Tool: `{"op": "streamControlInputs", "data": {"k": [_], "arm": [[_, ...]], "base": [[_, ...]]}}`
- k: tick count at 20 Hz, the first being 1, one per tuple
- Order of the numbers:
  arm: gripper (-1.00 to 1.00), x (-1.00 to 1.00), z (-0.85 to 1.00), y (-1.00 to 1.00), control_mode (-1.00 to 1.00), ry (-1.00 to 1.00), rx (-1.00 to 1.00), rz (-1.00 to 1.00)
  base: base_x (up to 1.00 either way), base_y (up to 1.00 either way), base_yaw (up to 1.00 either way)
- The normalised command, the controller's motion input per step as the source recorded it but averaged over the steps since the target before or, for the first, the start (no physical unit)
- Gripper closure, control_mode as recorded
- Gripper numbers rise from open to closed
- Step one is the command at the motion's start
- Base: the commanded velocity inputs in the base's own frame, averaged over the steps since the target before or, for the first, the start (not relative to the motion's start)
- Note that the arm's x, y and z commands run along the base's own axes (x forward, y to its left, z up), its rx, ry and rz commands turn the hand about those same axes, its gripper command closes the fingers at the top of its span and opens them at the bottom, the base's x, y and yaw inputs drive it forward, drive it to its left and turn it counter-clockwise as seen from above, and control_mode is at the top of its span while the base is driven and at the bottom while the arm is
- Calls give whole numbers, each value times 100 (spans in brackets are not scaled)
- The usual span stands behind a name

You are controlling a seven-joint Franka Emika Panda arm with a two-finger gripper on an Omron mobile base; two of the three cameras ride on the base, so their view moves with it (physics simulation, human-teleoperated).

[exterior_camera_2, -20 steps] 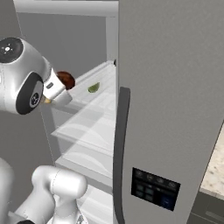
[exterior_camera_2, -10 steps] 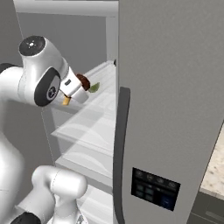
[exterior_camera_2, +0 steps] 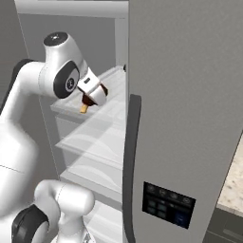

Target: Transport the steak and lemon wedge to the fridge. Place the steak on the rack containing meat and place the lemon wedge on the rack containing the vegetable, ensuring meats and vegetables are on different racks.

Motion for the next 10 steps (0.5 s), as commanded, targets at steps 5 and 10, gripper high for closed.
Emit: {"op": "streamControlInputs", "data": {"k": [5,10], "arm": [[100,62,-23,-17,-100,20,-7,0],[100,61,-20,-22,-100,18,-2,0]], "base": [[0,0,0],[0,0,0]]}}
